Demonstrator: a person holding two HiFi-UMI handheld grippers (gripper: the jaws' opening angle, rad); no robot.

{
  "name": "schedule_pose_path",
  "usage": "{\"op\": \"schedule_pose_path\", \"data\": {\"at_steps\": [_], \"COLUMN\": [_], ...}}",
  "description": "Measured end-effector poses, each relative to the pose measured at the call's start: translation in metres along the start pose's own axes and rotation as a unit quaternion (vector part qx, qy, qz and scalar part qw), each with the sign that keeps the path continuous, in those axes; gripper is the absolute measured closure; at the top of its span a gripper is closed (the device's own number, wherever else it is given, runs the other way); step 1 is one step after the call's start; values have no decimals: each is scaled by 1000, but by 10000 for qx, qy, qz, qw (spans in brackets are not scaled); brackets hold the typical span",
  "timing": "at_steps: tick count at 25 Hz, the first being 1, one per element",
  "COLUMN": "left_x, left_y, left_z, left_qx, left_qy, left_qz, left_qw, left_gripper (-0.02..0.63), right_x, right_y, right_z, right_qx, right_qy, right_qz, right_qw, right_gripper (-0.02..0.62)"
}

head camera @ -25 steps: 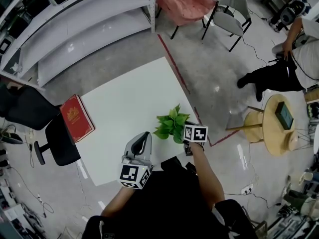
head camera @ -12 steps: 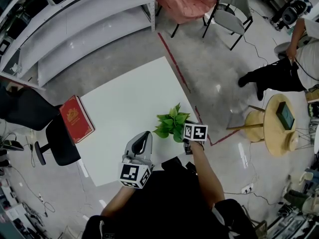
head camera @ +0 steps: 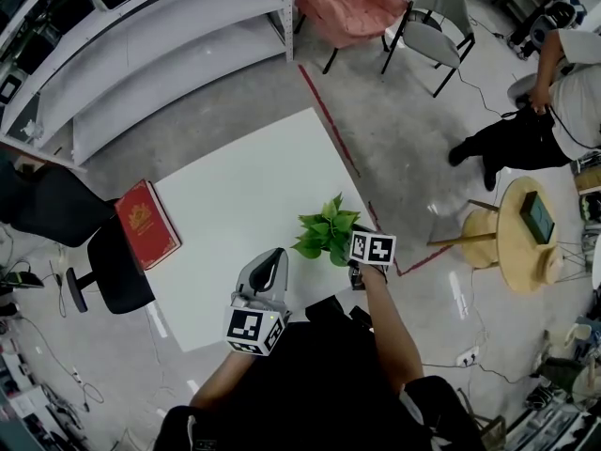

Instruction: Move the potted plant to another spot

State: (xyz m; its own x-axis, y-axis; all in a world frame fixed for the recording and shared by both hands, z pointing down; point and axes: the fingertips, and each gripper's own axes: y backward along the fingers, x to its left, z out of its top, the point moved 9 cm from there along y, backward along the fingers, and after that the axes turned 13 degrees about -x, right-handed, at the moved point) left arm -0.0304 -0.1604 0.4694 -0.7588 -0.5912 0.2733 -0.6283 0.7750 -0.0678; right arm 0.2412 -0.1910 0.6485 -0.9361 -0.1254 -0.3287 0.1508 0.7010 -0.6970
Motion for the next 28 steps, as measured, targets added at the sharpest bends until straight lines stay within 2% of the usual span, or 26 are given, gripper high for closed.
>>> {"op": "schedule_pose_path", "data": {"at_steps": [8,14,20,28], "left_x": [-4,-12,-19,-24], "left_y": [13,26,40,55], "left_z": [3,8,17,29], "left_qx": [-73,-150,-303,-465], "left_qy": [-12,-24,-32,-104], "left_qz": [-182,-410,-617,-759], "left_qw": [9998,9990,9976,9960], "left_gripper": [589,589,589,589], "right_x": [4,18,44,96], "right_y": [29,72,128,196], "right_z": [7,16,16,1], "right_qx": [-394,-1171,-2111,-3040], "right_qy": [-75,-19,86,491], "right_qz": [-42,-94,-89,110], "right_qw": [9992,9931,9774,9514], "right_gripper": [558,558,566,583]}}
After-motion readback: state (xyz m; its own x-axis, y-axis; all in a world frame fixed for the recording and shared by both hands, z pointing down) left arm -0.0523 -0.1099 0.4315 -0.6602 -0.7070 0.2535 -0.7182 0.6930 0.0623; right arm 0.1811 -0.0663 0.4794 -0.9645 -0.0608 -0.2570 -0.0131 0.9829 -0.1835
